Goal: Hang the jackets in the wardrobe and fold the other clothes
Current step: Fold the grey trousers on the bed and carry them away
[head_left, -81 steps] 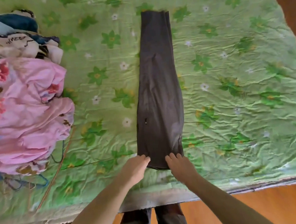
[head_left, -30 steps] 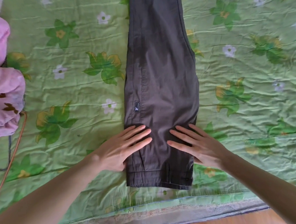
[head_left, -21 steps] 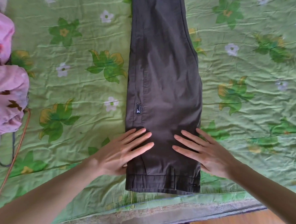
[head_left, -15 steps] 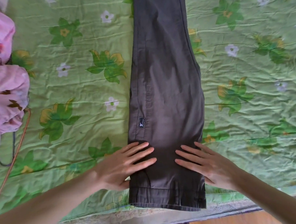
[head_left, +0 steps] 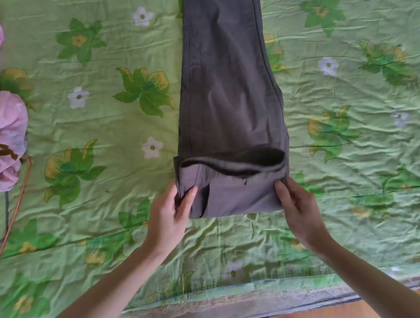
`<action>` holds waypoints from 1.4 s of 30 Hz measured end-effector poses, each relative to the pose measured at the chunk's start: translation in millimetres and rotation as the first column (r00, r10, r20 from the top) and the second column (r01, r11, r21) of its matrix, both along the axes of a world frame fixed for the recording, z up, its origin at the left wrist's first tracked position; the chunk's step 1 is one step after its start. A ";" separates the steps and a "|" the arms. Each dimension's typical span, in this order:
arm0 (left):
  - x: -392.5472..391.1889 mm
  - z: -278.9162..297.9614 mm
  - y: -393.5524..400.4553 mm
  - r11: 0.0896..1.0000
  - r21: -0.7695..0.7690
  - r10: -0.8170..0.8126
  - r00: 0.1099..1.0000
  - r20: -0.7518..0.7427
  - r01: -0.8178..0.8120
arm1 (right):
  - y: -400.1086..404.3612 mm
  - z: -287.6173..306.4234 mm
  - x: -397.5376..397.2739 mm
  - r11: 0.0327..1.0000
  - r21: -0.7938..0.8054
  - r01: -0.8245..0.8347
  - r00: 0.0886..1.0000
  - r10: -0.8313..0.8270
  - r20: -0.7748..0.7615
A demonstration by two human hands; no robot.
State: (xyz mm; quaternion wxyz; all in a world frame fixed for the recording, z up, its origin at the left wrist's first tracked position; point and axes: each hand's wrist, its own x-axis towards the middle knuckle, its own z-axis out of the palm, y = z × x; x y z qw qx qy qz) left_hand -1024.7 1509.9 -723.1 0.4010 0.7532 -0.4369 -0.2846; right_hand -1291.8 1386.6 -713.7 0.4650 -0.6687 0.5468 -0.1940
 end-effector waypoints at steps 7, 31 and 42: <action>0.1 -9.5 -34.6 0.984 0.138 0.128 0.987 -0.096 -0.114 | -6.2 -6.6 27.7 0.972 -0.040 0.230 0.954 -0.234 -0.189; -8.0 -2.4 -54.7 0.728 0.460 -0.686 0.542 0.486 0.509 | -30.6 -30.6 53.5 0.706 -0.217 -0.674 0.602 0.355 -0.715; -17.7 12.7 -53.0 0.687 0.568 -0.724 0.495 0.481 0.452 | -24.8 -21.7 6.3 0.486 -0.305 -0.819 0.526 0.424 -0.737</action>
